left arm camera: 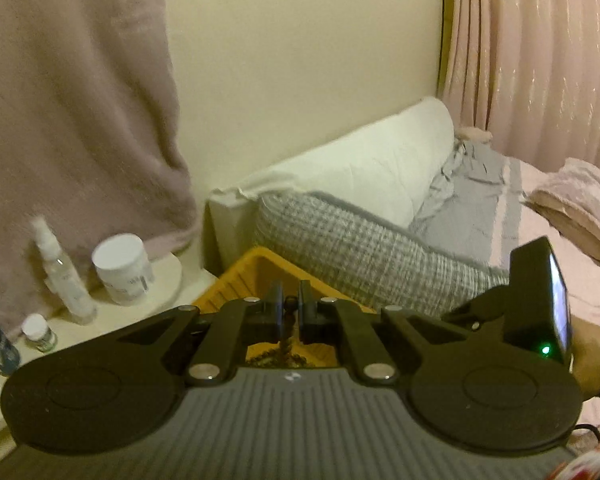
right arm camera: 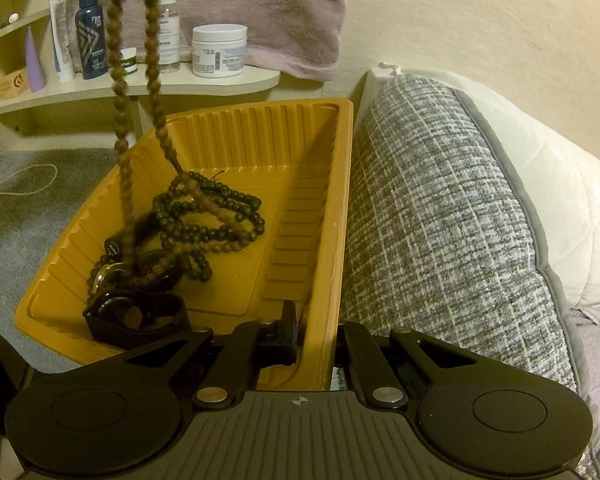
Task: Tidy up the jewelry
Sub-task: 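Carry the wooden bead necklace into the orange tray and open the left tool, then grasp the thin silver chain from the towel with the left tool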
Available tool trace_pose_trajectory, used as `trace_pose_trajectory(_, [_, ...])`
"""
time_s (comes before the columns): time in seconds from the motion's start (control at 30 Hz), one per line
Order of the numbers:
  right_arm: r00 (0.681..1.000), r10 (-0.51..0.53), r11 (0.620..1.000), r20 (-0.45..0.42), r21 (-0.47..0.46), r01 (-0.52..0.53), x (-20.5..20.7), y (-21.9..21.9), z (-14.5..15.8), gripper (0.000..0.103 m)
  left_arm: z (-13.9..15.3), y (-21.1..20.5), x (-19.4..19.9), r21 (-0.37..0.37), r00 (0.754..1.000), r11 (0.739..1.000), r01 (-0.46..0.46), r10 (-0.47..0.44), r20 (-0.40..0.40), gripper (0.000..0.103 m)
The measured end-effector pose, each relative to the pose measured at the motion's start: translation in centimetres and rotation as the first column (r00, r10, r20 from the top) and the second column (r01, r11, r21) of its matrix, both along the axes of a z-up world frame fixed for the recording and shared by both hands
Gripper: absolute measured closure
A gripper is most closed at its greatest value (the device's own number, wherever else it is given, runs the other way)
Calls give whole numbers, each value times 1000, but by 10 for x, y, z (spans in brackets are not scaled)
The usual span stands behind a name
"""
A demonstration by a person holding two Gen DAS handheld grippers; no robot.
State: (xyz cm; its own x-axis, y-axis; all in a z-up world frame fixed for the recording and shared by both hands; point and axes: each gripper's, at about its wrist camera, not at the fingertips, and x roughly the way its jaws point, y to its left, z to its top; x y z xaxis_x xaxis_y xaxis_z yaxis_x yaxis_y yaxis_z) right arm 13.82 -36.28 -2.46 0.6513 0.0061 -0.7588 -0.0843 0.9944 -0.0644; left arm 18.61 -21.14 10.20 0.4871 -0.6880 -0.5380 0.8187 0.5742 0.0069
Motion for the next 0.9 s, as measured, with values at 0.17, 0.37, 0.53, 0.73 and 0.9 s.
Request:
trace_pose_trajectory(0.17, [1000,0,1000,0,0,0,0,0,0,99,-13,-3,8,21,998,1000,-2,3,-58,96])
trace_pose_trajectory(0.37, [1000,-2,1000,0,2,2,0,0,-1,99,-4,32,21,-5,995,996,-91,90,-47,84])
trace_pose_trajectory(0.53, [1000,-4,1000,0,6,4,-1,0,-1,99,-3,89,31,11,972,972,-234,234,0,79])
trace_pose_trajectory(0.73, [1000,-7,1000,-5,6,7,0,0,-2,99,-27,174,44,64,890,887,-457,455,39,77])
trace_pose_trajectory(0.9, [1000,-10,1000,-10,6,10,2,-1,-3,99,-56,231,50,119,827,819,-562,561,47,77])
